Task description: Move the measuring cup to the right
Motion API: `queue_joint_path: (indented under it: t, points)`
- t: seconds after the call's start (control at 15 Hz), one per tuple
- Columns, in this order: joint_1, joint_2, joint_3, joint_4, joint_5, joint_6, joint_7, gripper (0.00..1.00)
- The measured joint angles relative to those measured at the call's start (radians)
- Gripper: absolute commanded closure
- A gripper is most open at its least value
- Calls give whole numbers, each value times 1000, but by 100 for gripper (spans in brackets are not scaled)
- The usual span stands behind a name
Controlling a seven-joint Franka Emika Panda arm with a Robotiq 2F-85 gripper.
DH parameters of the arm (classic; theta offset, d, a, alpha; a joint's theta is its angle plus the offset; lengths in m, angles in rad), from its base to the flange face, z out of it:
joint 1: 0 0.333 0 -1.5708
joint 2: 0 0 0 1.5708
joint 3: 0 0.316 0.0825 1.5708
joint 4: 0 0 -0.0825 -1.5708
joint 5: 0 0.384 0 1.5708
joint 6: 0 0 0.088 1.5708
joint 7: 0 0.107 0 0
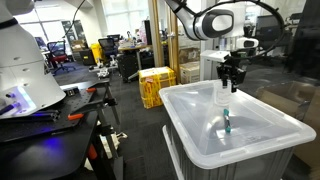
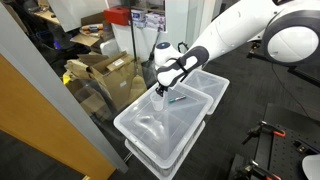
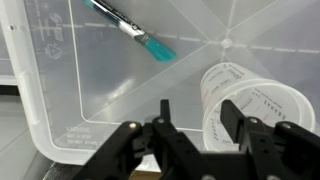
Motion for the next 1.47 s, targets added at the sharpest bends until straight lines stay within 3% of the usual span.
queue_joint_path:
  t: [0.2, 1.0, 1.47]
  points:
    - [0, 6, 1, 12, 0, -6, 0, 99]
    - [-12, 11, 18, 51, 13, -38, -2, 99]
    - [-64, -9, 19, 60, 74, -36, -2, 99]
